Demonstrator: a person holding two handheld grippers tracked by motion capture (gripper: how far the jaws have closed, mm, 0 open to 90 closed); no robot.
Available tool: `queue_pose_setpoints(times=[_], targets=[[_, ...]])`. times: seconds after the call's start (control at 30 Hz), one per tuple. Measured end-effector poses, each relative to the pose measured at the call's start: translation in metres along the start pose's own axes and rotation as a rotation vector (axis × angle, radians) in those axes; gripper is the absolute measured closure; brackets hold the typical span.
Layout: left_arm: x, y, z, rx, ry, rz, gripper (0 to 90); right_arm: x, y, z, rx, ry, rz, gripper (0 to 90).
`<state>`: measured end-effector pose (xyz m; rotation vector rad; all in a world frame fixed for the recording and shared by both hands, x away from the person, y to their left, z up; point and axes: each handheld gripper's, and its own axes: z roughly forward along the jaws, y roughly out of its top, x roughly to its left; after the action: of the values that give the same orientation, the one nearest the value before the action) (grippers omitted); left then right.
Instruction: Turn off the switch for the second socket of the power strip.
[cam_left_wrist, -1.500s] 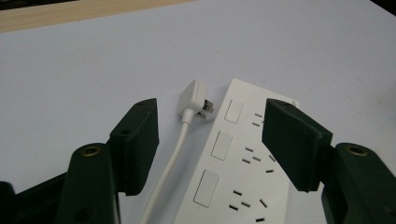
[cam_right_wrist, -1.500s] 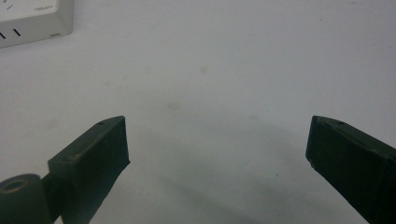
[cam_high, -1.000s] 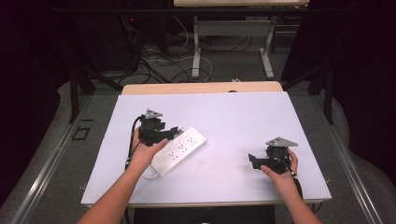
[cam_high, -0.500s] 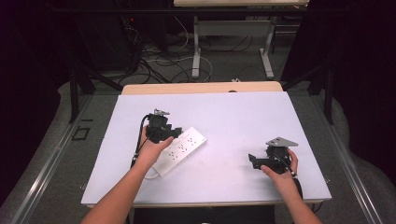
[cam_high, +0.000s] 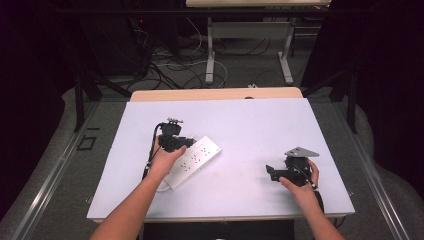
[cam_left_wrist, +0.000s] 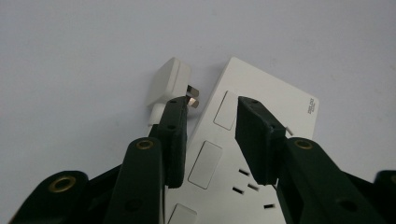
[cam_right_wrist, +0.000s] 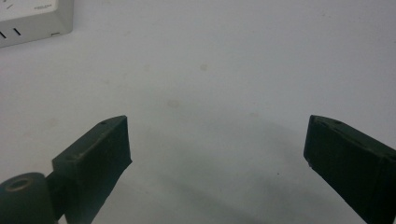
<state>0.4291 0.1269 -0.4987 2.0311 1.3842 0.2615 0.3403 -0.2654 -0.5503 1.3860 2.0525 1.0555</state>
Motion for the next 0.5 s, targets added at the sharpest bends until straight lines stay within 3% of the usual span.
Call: queue_pose_setpoints(times=[0.5], targets=[[0.001, 0.000, 0.014, 0.074, 0.000, 0.006, 80.3, -0.001, 0.000, 0.001, 0.000, 0.003, -0.001, 6.7]])
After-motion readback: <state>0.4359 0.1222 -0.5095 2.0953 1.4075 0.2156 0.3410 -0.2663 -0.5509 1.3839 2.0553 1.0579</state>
